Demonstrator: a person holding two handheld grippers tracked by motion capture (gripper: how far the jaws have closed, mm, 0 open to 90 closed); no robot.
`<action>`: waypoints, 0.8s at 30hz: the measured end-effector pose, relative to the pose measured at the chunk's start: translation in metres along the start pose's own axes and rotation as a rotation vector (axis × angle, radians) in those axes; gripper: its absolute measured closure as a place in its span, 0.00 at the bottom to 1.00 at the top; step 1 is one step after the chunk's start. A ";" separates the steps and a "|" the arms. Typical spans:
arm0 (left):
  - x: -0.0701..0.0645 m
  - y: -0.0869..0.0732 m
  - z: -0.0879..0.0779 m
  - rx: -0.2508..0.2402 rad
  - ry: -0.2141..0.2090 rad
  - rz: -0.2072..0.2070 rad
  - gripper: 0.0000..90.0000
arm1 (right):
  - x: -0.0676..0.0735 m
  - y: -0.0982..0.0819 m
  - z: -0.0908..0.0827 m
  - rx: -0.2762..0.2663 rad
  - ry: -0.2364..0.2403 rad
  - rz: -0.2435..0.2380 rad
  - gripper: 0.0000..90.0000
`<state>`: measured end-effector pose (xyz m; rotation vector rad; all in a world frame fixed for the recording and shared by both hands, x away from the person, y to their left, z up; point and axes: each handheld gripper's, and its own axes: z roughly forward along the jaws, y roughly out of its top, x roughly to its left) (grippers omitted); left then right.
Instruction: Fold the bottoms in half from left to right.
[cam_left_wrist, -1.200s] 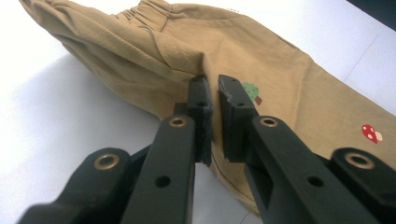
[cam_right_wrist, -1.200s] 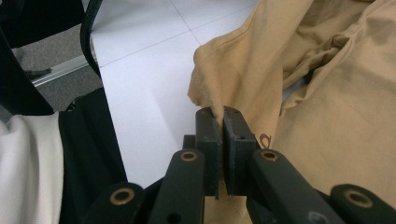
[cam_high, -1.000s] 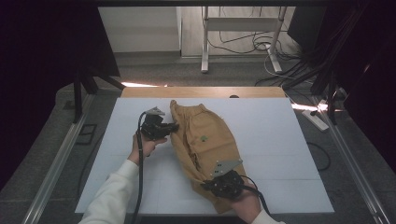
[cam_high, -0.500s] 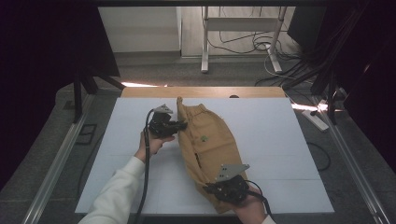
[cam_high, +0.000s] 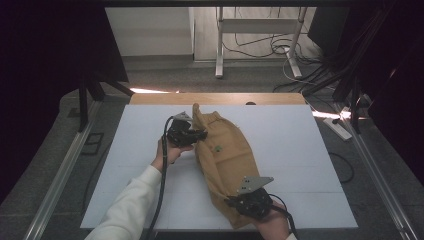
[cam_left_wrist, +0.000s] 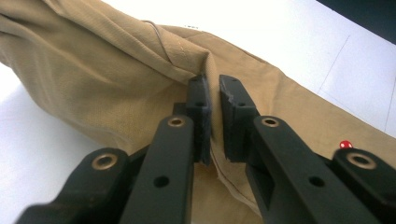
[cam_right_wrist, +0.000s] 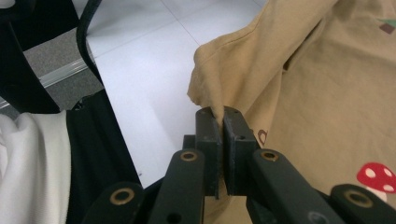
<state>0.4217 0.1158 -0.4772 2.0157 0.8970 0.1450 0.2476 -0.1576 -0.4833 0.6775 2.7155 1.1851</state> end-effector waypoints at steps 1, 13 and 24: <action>0.000 0.000 0.001 0.001 -0.001 0.001 0.92 | -0.001 -0.001 0.000 -0.002 -0.001 0.004 0.96; -0.006 0.004 0.010 0.004 -0.004 0.018 0.91 | 0.001 -0.004 -0.005 -0.001 -0.013 0.010 0.96; -0.012 0.008 0.024 0.010 -0.006 0.025 0.91 | -0.003 -0.010 -0.013 0.005 -0.039 0.029 0.96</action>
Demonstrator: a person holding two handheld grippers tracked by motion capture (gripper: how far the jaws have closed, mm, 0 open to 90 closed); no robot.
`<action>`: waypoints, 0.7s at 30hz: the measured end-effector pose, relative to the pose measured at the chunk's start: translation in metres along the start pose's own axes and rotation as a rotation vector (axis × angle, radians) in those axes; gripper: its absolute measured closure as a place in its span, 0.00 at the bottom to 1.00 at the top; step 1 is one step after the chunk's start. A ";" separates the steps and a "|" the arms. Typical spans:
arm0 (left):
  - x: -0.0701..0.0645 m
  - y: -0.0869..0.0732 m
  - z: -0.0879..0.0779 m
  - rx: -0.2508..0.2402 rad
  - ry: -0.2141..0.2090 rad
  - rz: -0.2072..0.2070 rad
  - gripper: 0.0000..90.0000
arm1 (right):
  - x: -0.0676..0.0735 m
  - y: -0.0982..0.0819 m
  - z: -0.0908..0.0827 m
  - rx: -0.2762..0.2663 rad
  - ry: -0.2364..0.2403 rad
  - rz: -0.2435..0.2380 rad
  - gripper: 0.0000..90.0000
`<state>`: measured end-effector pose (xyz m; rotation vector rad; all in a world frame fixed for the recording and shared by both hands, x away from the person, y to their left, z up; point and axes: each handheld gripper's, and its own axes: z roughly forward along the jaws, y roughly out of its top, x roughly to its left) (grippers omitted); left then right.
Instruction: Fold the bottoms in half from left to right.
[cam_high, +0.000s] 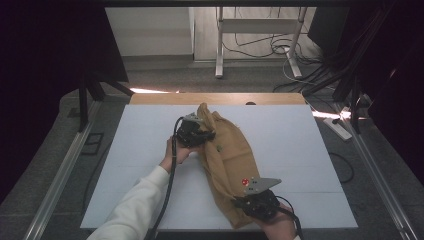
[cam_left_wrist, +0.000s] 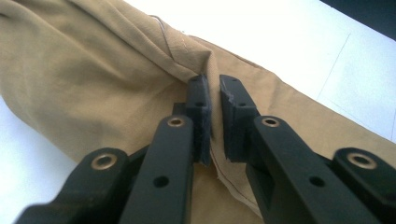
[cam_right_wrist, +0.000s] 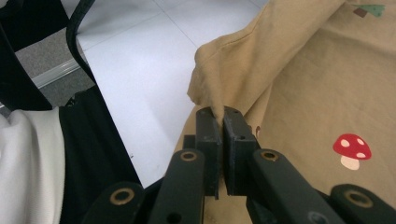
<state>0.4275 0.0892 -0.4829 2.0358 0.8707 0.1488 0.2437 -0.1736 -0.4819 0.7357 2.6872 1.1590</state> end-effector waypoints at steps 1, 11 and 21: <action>-0.001 0.000 0.002 -0.001 0.000 -0.001 0.91 | 0.000 0.000 0.000 0.000 -0.001 0.001 0.96; -0.003 0.004 0.016 0.002 -0.010 0.001 0.91 | -0.004 -0.004 -0.003 0.011 -0.011 0.012 0.96; -0.007 0.006 0.023 -0.002 -0.013 0.004 0.90 | -0.007 -0.008 -0.006 0.016 -0.019 0.024 0.96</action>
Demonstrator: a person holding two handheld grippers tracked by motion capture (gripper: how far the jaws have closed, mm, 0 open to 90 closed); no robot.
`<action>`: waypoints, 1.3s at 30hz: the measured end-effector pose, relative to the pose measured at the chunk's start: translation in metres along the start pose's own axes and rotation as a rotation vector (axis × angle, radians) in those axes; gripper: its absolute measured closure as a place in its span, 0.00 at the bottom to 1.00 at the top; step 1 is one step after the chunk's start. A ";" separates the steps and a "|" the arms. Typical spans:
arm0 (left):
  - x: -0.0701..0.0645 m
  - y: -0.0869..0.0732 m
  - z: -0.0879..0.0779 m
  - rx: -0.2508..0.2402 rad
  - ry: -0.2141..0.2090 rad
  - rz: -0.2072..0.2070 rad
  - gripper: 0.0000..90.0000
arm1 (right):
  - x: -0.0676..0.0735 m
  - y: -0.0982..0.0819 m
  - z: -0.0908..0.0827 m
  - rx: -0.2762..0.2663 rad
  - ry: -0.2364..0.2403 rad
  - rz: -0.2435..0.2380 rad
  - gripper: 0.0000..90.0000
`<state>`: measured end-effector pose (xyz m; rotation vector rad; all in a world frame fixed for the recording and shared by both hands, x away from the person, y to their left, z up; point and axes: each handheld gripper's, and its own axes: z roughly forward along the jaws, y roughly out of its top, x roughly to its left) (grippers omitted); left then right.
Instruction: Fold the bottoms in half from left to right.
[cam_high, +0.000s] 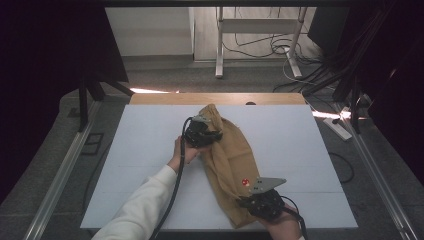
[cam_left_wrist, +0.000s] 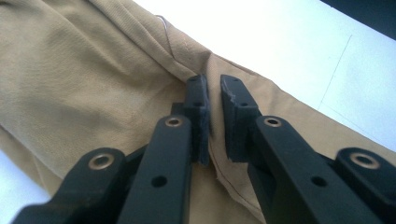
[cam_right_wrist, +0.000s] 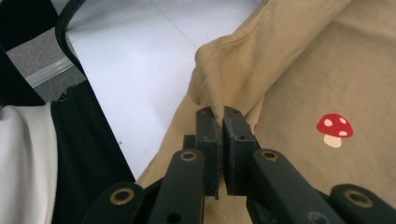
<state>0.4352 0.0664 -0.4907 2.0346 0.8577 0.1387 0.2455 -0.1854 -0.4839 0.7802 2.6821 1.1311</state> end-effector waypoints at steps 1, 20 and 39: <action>0.000 0.000 0.001 0.001 -0.001 0.000 0.90 | 0.000 0.000 0.000 0.003 -0.004 -0.002 0.96; -0.006 0.003 0.014 0.006 -0.010 0.018 0.88 | -0.006 -0.007 -0.010 0.005 -0.033 0.022 0.96; -0.010 0.000 0.007 0.035 0.040 0.039 0.39 | -0.020 -0.014 -0.021 -0.061 -0.139 0.090 0.48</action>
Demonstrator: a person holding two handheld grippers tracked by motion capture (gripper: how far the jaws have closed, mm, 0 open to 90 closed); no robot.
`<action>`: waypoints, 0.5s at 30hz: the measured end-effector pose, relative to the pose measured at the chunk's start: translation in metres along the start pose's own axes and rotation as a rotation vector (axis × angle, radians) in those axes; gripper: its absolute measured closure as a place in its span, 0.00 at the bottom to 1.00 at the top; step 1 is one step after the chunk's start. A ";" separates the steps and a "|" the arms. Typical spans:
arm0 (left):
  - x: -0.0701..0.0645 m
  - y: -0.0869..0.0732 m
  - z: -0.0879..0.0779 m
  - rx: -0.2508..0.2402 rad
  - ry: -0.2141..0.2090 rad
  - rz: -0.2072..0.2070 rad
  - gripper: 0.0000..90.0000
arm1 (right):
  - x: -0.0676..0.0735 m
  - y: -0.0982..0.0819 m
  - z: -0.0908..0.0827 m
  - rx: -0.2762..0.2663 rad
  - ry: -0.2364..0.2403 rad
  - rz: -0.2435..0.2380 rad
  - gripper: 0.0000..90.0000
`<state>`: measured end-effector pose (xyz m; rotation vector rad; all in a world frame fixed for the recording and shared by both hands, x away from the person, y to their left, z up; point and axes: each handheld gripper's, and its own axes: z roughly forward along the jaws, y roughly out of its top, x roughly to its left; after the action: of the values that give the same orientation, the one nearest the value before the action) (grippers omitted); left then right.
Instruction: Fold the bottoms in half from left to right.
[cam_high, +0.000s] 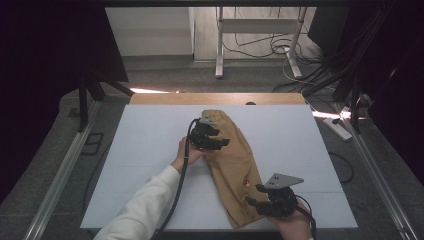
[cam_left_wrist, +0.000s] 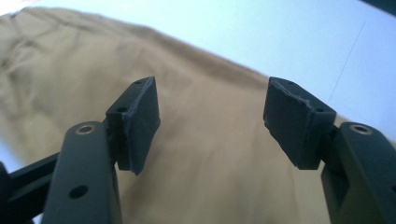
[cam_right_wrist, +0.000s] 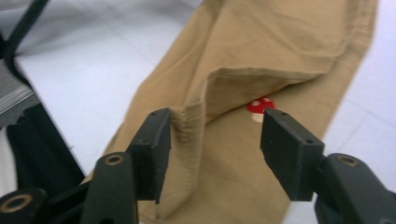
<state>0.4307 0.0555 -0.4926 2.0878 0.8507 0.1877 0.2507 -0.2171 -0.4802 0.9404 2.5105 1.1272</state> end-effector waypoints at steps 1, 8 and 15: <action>0.000 -0.003 -0.004 0.002 0.007 0.006 0.39 | -0.002 0.000 0.000 0.000 -0.002 0.004 0.48; 0.005 -0.019 -0.032 -0.001 0.044 -0.005 0.39 | -0.019 0.004 0.002 0.013 -0.012 0.028 0.47; 0.003 -0.033 -0.049 0.005 0.080 -0.008 0.39 | -0.040 0.010 -0.003 -0.002 -0.037 0.075 0.45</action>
<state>0.3957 0.1032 -0.4878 2.0936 0.9079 0.2670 0.2843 -0.2394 -0.4731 1.0536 2.4633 1.1224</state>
